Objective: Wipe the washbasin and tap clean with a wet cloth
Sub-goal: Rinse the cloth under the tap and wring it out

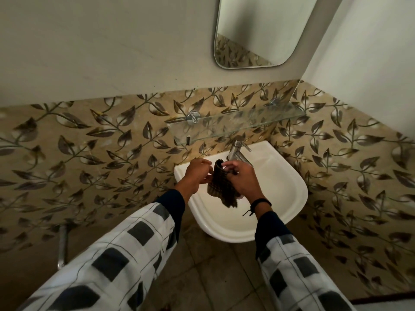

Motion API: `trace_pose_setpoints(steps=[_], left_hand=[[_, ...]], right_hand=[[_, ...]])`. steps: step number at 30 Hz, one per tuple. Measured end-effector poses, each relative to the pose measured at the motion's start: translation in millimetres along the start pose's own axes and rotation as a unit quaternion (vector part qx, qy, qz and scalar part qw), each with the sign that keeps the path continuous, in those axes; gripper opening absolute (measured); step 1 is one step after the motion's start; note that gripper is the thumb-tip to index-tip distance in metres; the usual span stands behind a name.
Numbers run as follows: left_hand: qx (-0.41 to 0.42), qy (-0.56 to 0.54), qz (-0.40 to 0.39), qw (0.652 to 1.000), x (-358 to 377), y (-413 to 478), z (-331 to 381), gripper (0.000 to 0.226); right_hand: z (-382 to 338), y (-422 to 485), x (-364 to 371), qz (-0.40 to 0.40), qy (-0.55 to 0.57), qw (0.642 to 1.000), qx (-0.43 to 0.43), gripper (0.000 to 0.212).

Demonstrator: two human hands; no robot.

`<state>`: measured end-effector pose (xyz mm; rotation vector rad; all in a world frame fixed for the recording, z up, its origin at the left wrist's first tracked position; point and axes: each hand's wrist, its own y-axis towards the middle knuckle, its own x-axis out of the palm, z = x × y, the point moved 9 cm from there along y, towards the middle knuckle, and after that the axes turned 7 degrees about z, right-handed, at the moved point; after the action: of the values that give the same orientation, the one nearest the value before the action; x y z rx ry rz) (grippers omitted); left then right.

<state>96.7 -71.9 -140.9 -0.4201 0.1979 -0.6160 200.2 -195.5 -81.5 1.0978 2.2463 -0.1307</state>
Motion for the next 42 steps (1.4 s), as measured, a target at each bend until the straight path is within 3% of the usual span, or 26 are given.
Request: trace_pose_setpoints(steps=[3,5,6,8,11,17,21,25,29,35,38,42], left_hand=[[0.080,0.092,-0.060,0.991,4,5,3,0.077],[0.079,0.099,-0.138,0.982,15,2,-6,0.096],[0.075,0.091,-0.174,0.978,20,-2,-10,0.093],[0.083,0.074,-0.225,0.968,28,-8,-12,0.065],[0.079,0.012,-0.245,0.966,29,-16,-13,0.041],[0.102,-0.048,-0.185,0.976,16,-19,-4,0.035],[0.126,-0.073,-0.168,0.975,11,-24,11,0.024],[0.109,-0.079,-0.192,0.972,10,-27,20,0.019],[0.095,-0.072,-0.189,0.975,5,-24,21,0.016],[-0.010,-0.120,-0.138,0.983,-6,-8,5,0.068],[-0.010,-0.044,-0.153,0.987,-3,-8,3,0.095],[0.031,0.051,-0.143,0.988,-5,-3,9,0.092]], right_hand=[[-20,3,-7,-0.065,0.018,0.997,-0.044,0.041],[-32,4,-13,-0.093,0.038,0.993,-0.064,0.041],[-35,5,-17,-0.099,0.058,0.991,-0.065,0.040],[-39,5,-23,-0.101,0.099,0.988,-0.061,0.038],[-34,3,-31,-0.073,0.163,0.983,-0.039,0.037],[3,-2,-37,0.003,0.330,0.941,0.073,0.034],[26,-13,-17,-0.050,0.464,0.867,0.177,0.051],[41,-36,9,-0.141,0.403,0.875,0.228,0.050],[53,-41,16,-0.088,0.456,0.840,0.281,0.054],[49,-31,0,-0.017,0.424,0.867,0.262,0.063],[43,-25,-6,0.003,0.384,0.895,0.227,0.060],[38,-18,-10,0.024,0.366,0.911,0.186,0.055]])
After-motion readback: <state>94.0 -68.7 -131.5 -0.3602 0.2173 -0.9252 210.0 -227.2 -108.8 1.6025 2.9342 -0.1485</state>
